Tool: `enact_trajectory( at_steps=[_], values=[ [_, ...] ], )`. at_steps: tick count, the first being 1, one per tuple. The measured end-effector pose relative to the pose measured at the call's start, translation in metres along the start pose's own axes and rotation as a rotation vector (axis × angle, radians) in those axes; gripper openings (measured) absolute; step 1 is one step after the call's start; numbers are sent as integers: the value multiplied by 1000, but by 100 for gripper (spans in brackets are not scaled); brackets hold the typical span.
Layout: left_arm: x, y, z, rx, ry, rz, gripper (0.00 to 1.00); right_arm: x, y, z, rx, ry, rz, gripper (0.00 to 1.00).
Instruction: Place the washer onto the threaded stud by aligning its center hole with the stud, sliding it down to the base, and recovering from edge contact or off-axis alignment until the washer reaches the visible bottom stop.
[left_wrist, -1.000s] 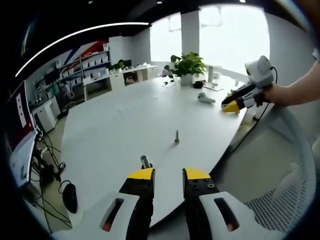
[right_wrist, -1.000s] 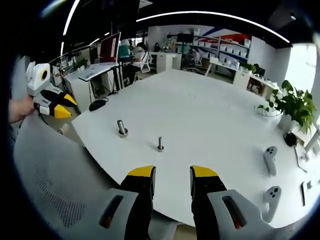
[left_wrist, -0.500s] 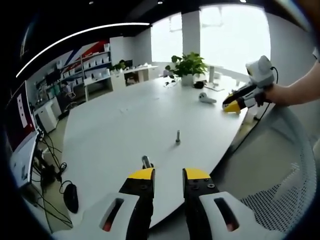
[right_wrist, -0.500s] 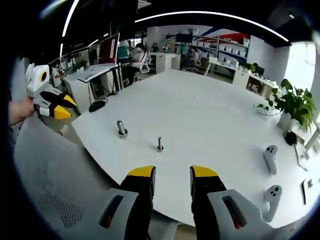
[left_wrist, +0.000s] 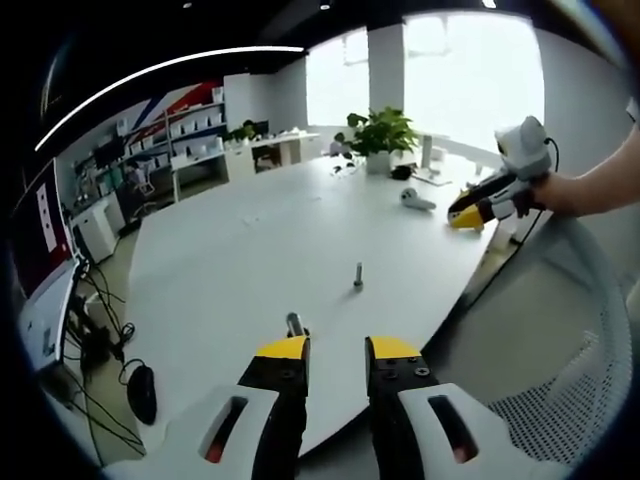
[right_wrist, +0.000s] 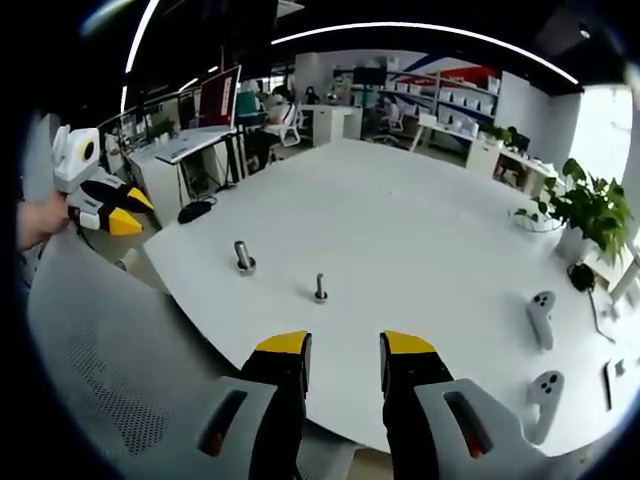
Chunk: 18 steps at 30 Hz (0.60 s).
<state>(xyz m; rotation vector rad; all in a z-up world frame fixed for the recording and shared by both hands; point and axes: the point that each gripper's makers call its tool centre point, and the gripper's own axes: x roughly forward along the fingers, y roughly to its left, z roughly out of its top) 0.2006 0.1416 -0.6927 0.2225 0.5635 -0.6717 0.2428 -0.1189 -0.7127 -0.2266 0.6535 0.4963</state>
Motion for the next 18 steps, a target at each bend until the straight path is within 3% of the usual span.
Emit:
enact_trajectory(
  at_steps=[18],
  values=[
    [0, 1, -1, 7, 6, 3, 20, -1, 2, 1, -4, -10, 4, 30]
  ],
)
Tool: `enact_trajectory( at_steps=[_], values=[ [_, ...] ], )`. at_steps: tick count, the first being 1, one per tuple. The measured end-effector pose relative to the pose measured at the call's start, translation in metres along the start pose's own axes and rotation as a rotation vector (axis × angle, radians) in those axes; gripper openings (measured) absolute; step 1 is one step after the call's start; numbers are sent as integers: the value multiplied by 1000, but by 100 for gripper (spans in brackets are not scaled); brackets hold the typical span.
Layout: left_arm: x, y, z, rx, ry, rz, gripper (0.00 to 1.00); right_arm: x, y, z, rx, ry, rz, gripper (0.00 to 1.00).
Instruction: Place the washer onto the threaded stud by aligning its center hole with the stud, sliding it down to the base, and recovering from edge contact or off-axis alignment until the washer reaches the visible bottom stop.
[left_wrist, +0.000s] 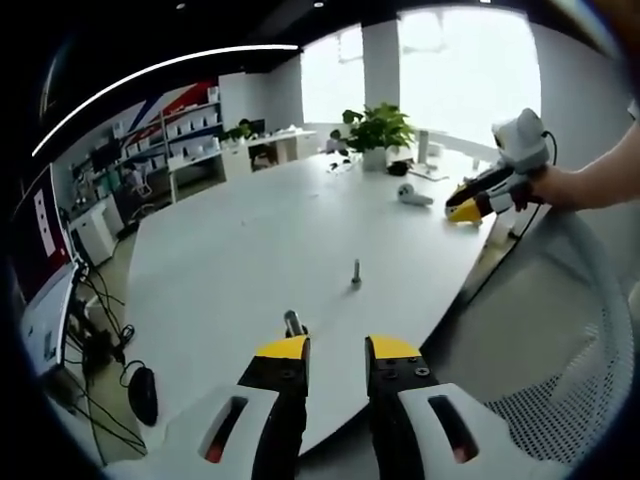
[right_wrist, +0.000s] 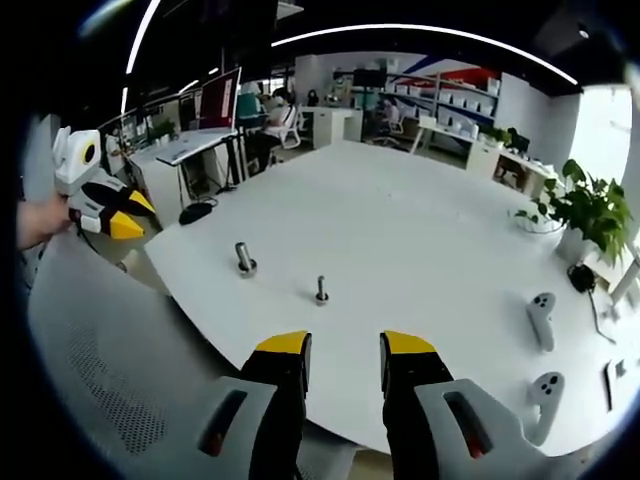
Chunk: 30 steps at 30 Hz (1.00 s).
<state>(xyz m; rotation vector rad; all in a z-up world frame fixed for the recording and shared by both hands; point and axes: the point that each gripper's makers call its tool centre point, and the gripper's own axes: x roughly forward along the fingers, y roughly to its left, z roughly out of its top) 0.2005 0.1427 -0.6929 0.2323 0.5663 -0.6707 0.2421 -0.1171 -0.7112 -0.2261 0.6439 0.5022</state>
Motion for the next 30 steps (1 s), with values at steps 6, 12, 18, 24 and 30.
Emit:
enact_trajectory(
  at_steps=[6, 12, 18, 24, 30],
  values=[
    [0, -2, 0, -1, -2, -12, 20, 0, 0, -1, 7, 4, -4, 30],
    [1, -4, 2, -1, -10, -27, 20, -1, 0, -1, 9, 5, -8, 30],
    [0, -3, 1, -10, -12, -20, 20, 2, 2, -4, -7, 25, 2, 30],
    [-1, -3, 2, -8, -16, -21, 20, 0, -2, -3, 10, 16, -11, 30],
    [0, -4, 1, -5, -11, -27, 20, 0, -1, -2, 3, 13, -8, 30]
  ],
)
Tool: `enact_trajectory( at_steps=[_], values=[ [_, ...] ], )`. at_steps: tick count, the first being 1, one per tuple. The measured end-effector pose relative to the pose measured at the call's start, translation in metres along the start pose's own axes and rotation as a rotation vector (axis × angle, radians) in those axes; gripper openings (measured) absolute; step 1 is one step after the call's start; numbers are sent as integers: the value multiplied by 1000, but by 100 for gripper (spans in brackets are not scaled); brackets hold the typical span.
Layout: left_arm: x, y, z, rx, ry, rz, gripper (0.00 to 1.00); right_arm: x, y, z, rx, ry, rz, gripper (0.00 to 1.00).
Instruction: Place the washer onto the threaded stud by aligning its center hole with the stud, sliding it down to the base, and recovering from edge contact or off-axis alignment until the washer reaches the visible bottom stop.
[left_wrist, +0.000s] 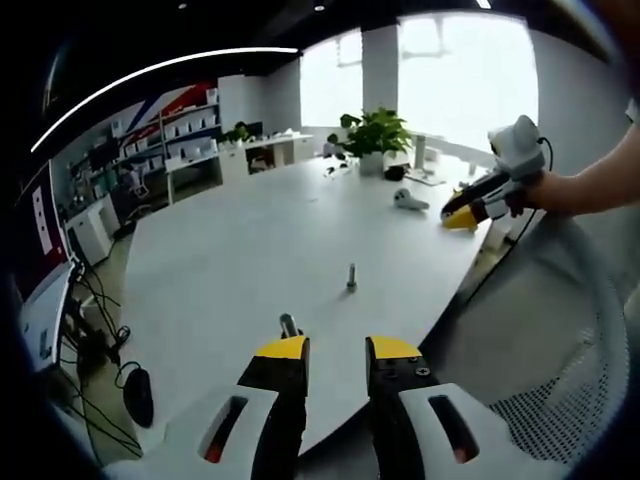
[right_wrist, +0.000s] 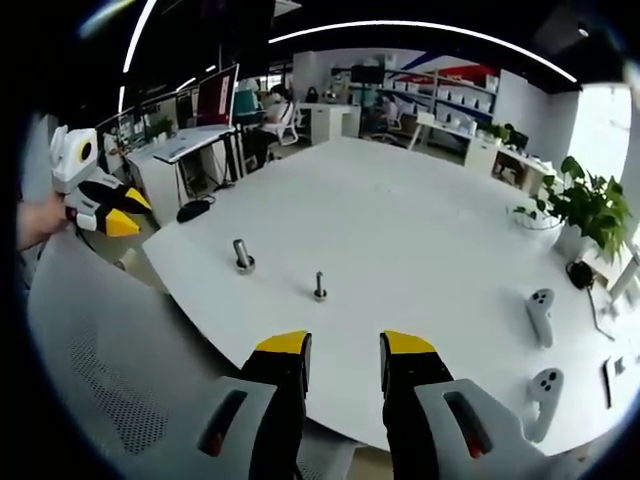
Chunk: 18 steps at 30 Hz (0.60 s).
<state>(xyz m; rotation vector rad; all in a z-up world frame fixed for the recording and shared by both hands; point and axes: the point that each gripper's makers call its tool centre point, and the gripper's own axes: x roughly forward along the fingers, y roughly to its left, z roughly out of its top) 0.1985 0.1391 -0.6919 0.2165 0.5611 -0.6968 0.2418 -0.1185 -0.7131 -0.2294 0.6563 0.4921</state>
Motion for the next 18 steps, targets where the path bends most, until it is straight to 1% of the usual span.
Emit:
enact_trajectory(
  at_steps=[18],
  values=[
    [0, 1, 0, -4, -1, 4, 20, 1, 0, 0, -5, 2, 5, 30]
  ],
)
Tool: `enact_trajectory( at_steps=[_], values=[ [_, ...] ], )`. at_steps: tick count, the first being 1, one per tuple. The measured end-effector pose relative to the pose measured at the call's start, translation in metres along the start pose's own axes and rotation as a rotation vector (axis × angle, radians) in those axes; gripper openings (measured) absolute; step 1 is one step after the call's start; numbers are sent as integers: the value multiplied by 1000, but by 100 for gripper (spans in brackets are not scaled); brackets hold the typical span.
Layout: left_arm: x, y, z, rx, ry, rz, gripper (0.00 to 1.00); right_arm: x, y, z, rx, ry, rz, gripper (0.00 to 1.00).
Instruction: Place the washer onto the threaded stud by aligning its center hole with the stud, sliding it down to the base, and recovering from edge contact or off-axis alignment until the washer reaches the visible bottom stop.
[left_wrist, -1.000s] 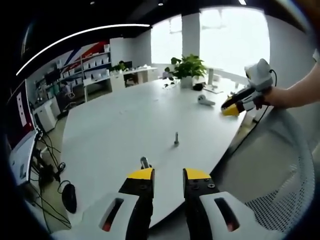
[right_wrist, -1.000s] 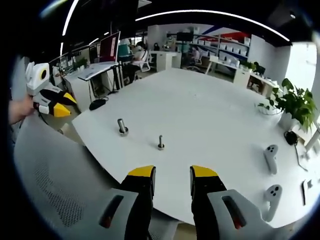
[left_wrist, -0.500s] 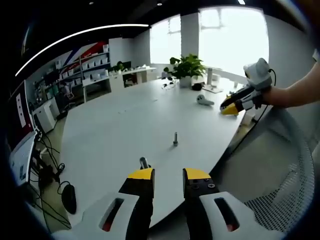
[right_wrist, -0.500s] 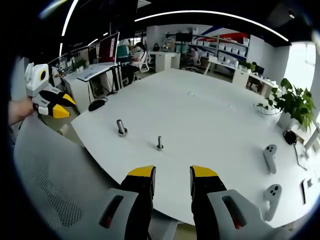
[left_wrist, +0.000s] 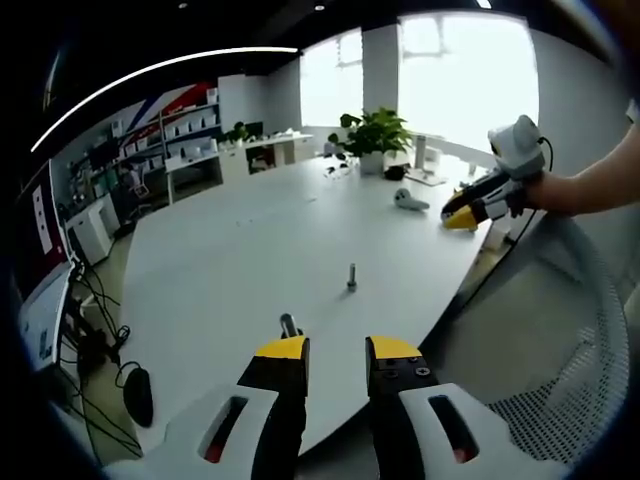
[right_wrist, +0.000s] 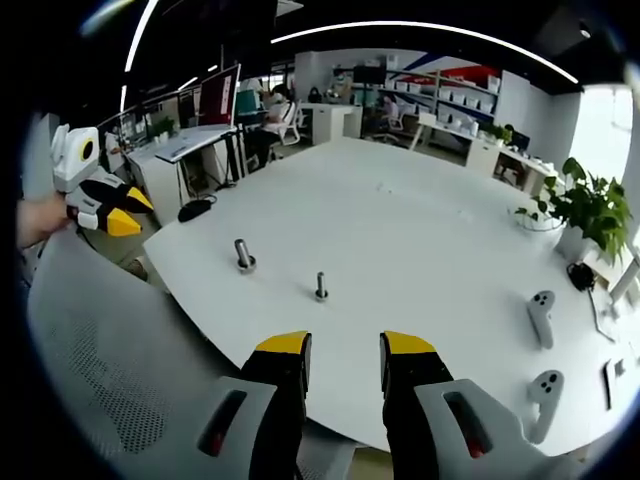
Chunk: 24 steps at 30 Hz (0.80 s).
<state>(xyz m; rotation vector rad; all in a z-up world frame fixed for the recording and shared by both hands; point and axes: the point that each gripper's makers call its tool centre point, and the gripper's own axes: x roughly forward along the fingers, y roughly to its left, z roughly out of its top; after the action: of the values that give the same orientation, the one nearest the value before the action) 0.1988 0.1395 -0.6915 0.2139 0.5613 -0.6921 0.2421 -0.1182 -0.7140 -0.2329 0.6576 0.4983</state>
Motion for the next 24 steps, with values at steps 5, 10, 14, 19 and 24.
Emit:
enact_trajectory(
  at_steps=[5, 10, 14, 19, 24],
  values=[
    [1, 1, 0, -2, 0, 0, 20, 0, 0, 0, 2, -2, 0, 30],
    [0, 1, 0, -2, 0, 3, 20, -1, 2, 1, 2, -1, 2, 30],
    [1, 0, -1, 2, 3, 1, 20, -2, 1, 2, 7, -9, -1, 30],
    [2, -1, -2, 6, 11, -5, 20, -1, -2, 2, 16, -13, -5, 30],
    [2, 0, -2, 6, 11, -2, 20, -1, -2, 2, 15, -14, -6, 30]
  ],
)
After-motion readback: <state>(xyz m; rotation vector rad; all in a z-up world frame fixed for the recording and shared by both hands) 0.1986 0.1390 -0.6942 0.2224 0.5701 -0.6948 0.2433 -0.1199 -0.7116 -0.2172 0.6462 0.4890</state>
